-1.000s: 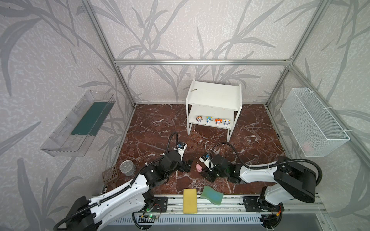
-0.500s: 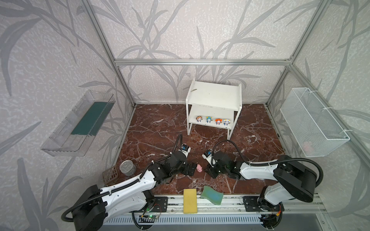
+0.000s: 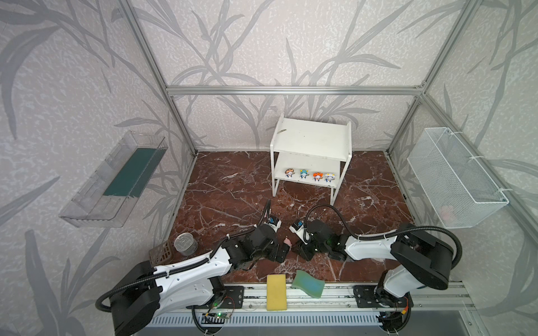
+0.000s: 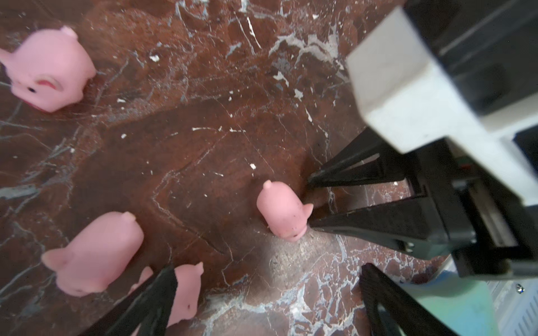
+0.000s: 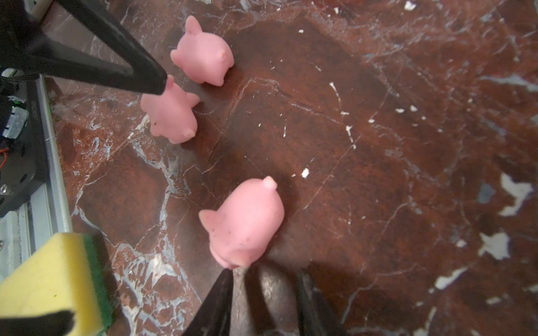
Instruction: Place and organize the plastic toys onto the shelf
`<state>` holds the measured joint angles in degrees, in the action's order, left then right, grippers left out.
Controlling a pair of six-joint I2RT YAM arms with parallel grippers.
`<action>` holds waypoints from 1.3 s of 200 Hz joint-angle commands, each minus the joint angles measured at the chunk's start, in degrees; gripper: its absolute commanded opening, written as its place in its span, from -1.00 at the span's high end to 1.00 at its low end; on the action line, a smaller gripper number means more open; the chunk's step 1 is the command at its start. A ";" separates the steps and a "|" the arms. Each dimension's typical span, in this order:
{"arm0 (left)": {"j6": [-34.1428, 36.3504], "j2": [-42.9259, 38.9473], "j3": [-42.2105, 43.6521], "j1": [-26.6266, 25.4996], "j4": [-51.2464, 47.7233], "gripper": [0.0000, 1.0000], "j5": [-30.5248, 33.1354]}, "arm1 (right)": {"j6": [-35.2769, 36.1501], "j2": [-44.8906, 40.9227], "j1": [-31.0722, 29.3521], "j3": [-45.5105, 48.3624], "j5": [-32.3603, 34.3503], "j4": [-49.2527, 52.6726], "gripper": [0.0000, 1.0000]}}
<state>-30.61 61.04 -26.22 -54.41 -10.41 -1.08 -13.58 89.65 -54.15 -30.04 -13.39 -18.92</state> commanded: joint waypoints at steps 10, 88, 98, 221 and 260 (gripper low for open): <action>-0.77 2.87 -1.74 -0.69 -1.39 -0.85 -1.00 | 0.22 -4.44 1.60 1.41 2.54 4.00 0.24; -8.94 18.10 -13.02 -4.05 -6.11 -0.74 1.31 | 0.92 -17.75 5.09 4.17 10.18 15.75 0.21; -10.18 19.42 -14.60 -4.54 -7.85 -0.73 3.37 | 0.86 -18.58 5.19 4.78 10.31 15.84 0.21; -14.30 28.44 -23.40 -5.60 -17.18 -0.15 6.00 | 2.32 -25.70 5.46 7.72 6.64 16.10 0.18; -13.60 28.96 -23.53 -5.61 -16.42 0.15 5.32 | 3.37 -27.48 5.46 7.02 5.39 17.50 -0.36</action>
<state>-43.64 89.25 -48.40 -59.86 -25.56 4.03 -11.53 63.96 -48.95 -22.65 -6.61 -2.94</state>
